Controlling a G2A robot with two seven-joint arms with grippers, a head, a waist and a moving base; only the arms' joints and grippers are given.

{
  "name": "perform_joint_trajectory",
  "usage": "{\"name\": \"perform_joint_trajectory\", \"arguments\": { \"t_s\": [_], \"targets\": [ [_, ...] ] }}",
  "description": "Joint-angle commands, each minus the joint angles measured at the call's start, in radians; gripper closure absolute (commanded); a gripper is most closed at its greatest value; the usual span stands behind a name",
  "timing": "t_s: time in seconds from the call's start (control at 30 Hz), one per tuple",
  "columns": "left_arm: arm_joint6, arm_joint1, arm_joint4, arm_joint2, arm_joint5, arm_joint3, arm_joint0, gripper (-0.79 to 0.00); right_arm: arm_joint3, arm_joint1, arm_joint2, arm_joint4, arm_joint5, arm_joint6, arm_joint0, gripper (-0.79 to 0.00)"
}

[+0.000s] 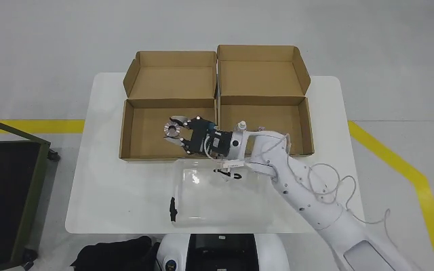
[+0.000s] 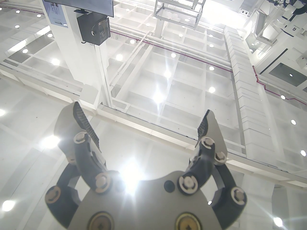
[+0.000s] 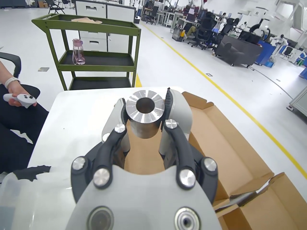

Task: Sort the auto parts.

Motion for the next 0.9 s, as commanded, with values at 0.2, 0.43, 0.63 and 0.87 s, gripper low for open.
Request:
{"name": "perform_joint_trajectory", "arguments": {
  "t_s": [0.2,0.43,0.63,0.87],
  "targets": [
    [0.0,0.0,0.0,0.0,0.0,0.0,0.0,-0.785,0.164,-0.051,-0.087,0.007,0.045,0.055,0.088,0.0],
    [0.0,0.0,0.0,0.0,0.0,0.0,0.0,-0.785,0.279,-0.098,-0.15,0.015,0.063,0.129,0.158,0.0],
    [0.0,0.0,0.0,0.0,0.0,0.0,0.0,-0.785,0.381,-0.137,-0.189,0.04,0.064,0.178,0.206,0.0],
    [0.0,0.0,0.0,0.0,0.0,0.0,0.0,-0.785,0.49,-0.182,-0.229,0.049,0.053,0.221,0.252,0.0]
  ]
}}
